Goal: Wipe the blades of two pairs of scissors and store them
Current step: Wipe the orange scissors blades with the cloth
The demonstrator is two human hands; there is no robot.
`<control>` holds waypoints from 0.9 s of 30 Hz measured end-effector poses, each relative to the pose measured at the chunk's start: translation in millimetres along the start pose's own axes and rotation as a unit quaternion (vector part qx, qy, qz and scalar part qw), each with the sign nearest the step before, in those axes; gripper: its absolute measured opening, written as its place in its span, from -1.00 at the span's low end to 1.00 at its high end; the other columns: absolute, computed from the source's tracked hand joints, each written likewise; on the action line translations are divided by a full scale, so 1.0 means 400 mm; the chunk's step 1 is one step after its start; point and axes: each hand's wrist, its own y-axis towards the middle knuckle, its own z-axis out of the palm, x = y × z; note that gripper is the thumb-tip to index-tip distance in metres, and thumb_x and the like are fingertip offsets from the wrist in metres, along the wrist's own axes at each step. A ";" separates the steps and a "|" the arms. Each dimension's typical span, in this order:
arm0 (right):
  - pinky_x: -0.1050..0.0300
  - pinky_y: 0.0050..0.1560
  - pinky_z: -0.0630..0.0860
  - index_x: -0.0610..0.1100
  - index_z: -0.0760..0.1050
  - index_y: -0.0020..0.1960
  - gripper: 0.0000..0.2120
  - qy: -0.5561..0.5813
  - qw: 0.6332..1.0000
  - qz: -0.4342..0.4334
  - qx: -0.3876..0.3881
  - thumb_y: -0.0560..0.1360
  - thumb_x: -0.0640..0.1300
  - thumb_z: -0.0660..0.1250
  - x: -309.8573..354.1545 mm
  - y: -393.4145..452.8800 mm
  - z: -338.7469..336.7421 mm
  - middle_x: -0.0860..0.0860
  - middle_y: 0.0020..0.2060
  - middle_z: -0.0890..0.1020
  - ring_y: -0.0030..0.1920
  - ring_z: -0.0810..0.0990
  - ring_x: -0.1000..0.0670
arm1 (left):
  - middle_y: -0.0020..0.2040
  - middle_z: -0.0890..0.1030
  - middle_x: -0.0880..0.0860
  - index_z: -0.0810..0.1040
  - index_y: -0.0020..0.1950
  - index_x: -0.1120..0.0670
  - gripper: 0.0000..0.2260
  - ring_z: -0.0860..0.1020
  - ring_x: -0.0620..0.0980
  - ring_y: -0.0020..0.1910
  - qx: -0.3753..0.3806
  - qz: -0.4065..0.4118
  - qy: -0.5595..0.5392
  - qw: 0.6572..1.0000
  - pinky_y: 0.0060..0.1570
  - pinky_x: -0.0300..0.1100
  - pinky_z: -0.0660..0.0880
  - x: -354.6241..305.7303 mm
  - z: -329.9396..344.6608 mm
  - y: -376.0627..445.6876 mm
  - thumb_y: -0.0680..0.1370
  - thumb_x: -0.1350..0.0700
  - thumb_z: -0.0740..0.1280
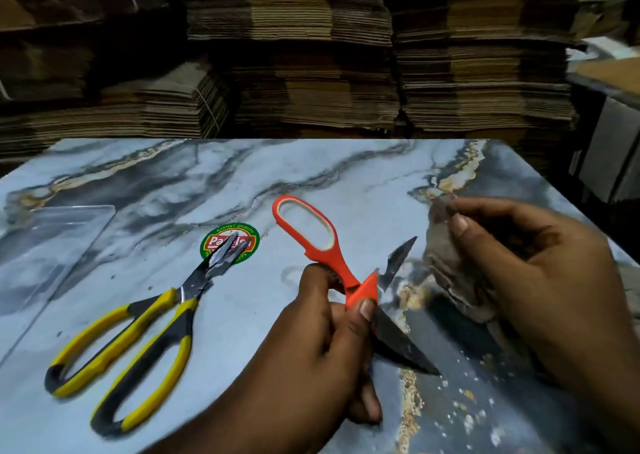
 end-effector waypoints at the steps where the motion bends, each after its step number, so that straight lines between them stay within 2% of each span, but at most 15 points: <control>1: 0.40 -0.08 0.61 0.11 0.74 0.05 -0.81 0.014 1.000 0.000 0.019 0.54 -0.17 0.49 0.008 -0.011 0.009 0.23 -0.09 0.78 -0.07 0.75 0.20 | -0.39 0.60 0.07 0.38 0.00 -0.27 -0.91 0.68 0.28 -0.36 -0.005 -0.006 -0.013 1.000 -0.37 -0.13 0.51 0.001 0.003 0.001 0.70 -0.09 0.21; 3: 0.32 -0.06 0.63 0.09 0.75 0.01 -0.84 -0.010 0.997 -0.033 0.075 0.54 -0.17 0.52 0.024 -0.041 0.040 0.19 -0.13 0.77 -0.07 0.75 0.16 | -0.38 0.59 0.08 0.41 -0.01 -0.25 -0.91 0.68 0.30 -0.38 -0.013 -0.012 -0.036 0.999 -0.42 -0.13 0.49 0.001 0.007 0.003 0.69 -0.08 0.24; 5: 0.28 -0.04 0.57 0.08 0.76 0.06 -0.89 -0.119 0.979 -0.115 0.116 0.60 -0.10 0.48 0.025 -0.059 0.066 0.17 -0.10 0.72 -0.03 0.71 0.12 | -0.37 0.59 0.09 0.42 0.03 -0.23 -0.95 0.67 0.30 -0.40 -0.006 -0.004 -0.038 0.999 -0.45 -0.16 0.48 0.004 0.005 0.005 0.68 -0.09 0.25; 9: 0.09 -0.07 0.53 -0.03 0.69 0.10 -0.89 -0.217 0.953 -0.190 0.090 0.62 -0.15 0.42 -0.009 -0.050 0.077 0.11 -0.07 0.61 -0.07 0.61 0.08 | -0.38 0.58 0.04 0.40 0.11 -0.21 -0.95 0.67 0.26 -0.42 0.007 0.020 -0.032 0.999 -0.41 -0.09 0.53 0.015 0.005 0.008 0.67 -0.10 0.25; 12: 0.05 -0.07 0.51 -0.10 0.67 0.11 -0.88 -0.234 0.944 -0.223 0.073 0.64 -0.12 0.38 -0.021 -0.060 0.079 0.03 -0.07 0.59 -0.09 0.59 -0.01 | -0.38 0.57 0.05 0.41 0.07 -0.21 -0.96 0.66 0.26 -0.43 0.003 0.016 -0.038 0.999 -0.41 -0.07 0.53 0.019 0.007 0.009 0.67 -0.07 0.27; 14: 0.08 -0.01 0.52 -0.13 0.70 0.19 -0.81 -0.212 0.947 -0.220 0.098 0.65 -0.12 0.37 -0.022 -0.077 0.078 0.00 -0.02 0.59 -0.02 0.61 -0.02 | -0.37 0.56 0.07 0.41 0.07 -0.20 -0.95 0.65 0.26 -0.44 -0.003 0.011 -0.047 0.999 -0.42 -0.07 0.52 0.019 0.008 0.008 0.67 -0.08 0.28; 16: 0.19 0.05 0.51 -0.11 0.70 0.26 -0.75 -0.194 0.953 -0.202 0.117 0.63 -0.10 0.38 -0.015 -0.096 0.074 0.01 0.02 0.58 0.04 0.61 0.04 | -0.38 0.56 0.09 0.41 0.09 -0.18 -0.95 0.64 0.27 -0.44 -0.008 0.006 -0.050 0.999 -0.41 -0.06 0.53 0.019 0.008 0.007 0.67 -0.08 0.28; 18: 0.28 0.05 0.48 -0.12 0.72 0.22 -0.77 -0.201 0.951 -0.209 0.112 0.60 -0.13 0.42 -0.013 -0.102 0.073 0.02 0.00 0.59 0.01 0.61 0.10 | -0.38 0.56 0.08 0.41 0.09 -0.19 -0.96 0.65 0.26 -0.44 -0.008 0.008 -0.051 0.999 -0.40 -0.05 0.54 0.024 0.008 0.007 0.69 -0.07 0.27; 22: 0.35 -0.12 0.43 -0.12 0.75 0.07 -0.92 -0.190 0.964 -0.167 0.081 0.59 -0.21 0.51 -0.021 -0.062 0.073 0.02 -0.16 0.58 -0.15 0.59 0.12 | -0.40 0.58 0.04 0.37 0.10 -0.18 -0.95 0.67 0.28 -0.42 0.016 0.012 -0.037 0.999 -0.39 -0.06 0.57 0.027 0.001 0.013 0.71 -0.05 0.23; 25: 0.28 -0.12 0.43 -0.13 0.74 0.01 -0.95 -0.199 0.957 -0.186 0.103 0.59 -0.21 0.49 -0.011 -0.080 0.086 0.01 -0.18 0.56 -0.16 0.58 0.07 | -0.43 0.58 0.06 0.34 0.15 -0.16 -0.93 0.68 0.29 -0.40 0.026 0.012 -0.017 0.999 -0.39 -0.08 0.57 0.024 -0.005 0.010 0.71 -0.06 0.22; 27: 0.23 -0.13 0.43 -0.13 0.73 -0.01 -0.95 -0.206 0.952 -0.199 0.109 0.60 -0.22 0.48 -0.014 -0.076 0.081 0.01 -0.19 0.53 -0.17 0.55 0.04 | -0.43 0.57 0.07 0.34 0.10 -0.18 -0.94 0.68 0.28 -0.40 0.029 0.013 -0.010 0.999 -0.39 -0.08 0.57 0.021 -0.006 0.008 0.70 -0.07 0.23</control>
